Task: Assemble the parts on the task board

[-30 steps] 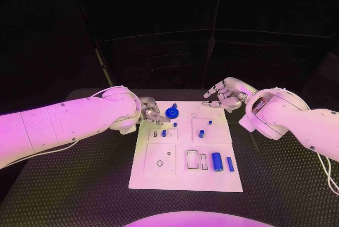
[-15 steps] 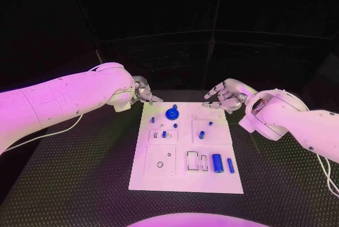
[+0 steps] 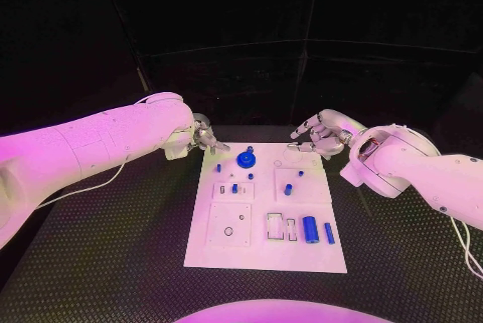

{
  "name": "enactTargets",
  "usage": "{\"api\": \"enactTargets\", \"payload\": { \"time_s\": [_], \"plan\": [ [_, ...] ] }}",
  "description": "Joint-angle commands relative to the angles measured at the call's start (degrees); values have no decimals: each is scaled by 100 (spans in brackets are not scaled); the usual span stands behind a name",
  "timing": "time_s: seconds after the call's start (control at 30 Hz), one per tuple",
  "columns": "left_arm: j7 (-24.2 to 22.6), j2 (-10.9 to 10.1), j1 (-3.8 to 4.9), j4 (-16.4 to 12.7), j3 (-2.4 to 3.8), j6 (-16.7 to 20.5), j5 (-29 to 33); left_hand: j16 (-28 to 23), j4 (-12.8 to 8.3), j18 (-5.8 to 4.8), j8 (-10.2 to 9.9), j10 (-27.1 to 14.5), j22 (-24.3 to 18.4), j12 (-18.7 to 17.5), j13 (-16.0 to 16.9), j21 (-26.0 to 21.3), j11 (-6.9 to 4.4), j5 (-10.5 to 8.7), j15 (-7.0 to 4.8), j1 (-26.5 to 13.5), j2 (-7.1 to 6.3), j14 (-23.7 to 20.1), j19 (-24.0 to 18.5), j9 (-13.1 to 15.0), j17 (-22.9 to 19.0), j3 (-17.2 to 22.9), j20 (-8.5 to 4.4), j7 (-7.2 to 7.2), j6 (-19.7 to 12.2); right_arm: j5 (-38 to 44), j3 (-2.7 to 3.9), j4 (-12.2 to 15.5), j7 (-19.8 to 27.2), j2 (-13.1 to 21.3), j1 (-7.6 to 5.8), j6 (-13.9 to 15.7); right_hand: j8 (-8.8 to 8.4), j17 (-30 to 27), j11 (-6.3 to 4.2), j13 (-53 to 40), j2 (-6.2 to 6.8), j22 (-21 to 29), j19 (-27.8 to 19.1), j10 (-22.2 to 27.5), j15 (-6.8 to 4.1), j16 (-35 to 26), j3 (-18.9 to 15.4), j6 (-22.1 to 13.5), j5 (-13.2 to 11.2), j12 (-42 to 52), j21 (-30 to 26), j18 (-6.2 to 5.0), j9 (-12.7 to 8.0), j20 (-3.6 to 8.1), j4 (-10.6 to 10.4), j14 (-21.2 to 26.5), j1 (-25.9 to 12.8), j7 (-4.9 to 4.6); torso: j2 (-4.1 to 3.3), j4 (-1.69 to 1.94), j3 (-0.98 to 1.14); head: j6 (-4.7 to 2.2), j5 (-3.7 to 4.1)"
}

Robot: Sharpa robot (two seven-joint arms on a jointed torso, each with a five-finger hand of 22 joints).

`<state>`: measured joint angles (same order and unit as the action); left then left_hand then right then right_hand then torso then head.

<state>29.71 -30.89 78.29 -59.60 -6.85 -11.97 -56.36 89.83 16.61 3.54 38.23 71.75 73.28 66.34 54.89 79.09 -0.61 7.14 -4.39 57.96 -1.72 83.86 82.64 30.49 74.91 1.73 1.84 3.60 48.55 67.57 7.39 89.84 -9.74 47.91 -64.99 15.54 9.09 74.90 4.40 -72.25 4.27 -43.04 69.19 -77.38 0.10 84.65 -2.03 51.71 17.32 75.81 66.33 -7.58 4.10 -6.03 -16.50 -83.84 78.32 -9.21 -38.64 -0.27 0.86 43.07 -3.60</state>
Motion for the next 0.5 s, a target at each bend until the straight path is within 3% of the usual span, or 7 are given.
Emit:
{"api": "enactTargets", "payload": {
  "time_s": [0.03,0.2,0.5],
  "plan": [
    [-37,48,-14,74,2,-331,-68,17,0,9,-25,-15,2,11,-4,17,17,-24,38,18,43,614,16,-9,1509,-45,43,7,42,-13,3,16,54,-11,-10,38,39,420,-21,7,3,4,-13,14,-36,-23,-24,-39,20,-36,-24,-65,-5,24,-4,-370,-41,6,5,-12,7,15,-23],
    [-34,138,-78,191,-1,-464,-73,17,-25,9,-45,-27,4,10,-16,16,18,-30,39,94,61,614,17,-41,1509,-83,44,9,52,-13,3,17,54,-19,-10,36,40,420,-22,10,-15,10,-14,15,-36,-24,-30,-43,35,-38,-29,-65,-6,24,1,-370,-35,5,4,1,4,-12,16],
    [-43,236,-161,286,-62,-648,-85,17,-37,6,-64,-26,19,23,-12,22,20,-23,41,193,116,614,23,-79,1509,-117,47,11,67,-13,3,21,55,-36,-10,30,43,423,-22,12,-28,11,-11,17,-37,-24,-36,-46,51,-39,-31,-65,-6,24,12,-371,-14,5,3,2,8,-17,-6]
  ]
}}
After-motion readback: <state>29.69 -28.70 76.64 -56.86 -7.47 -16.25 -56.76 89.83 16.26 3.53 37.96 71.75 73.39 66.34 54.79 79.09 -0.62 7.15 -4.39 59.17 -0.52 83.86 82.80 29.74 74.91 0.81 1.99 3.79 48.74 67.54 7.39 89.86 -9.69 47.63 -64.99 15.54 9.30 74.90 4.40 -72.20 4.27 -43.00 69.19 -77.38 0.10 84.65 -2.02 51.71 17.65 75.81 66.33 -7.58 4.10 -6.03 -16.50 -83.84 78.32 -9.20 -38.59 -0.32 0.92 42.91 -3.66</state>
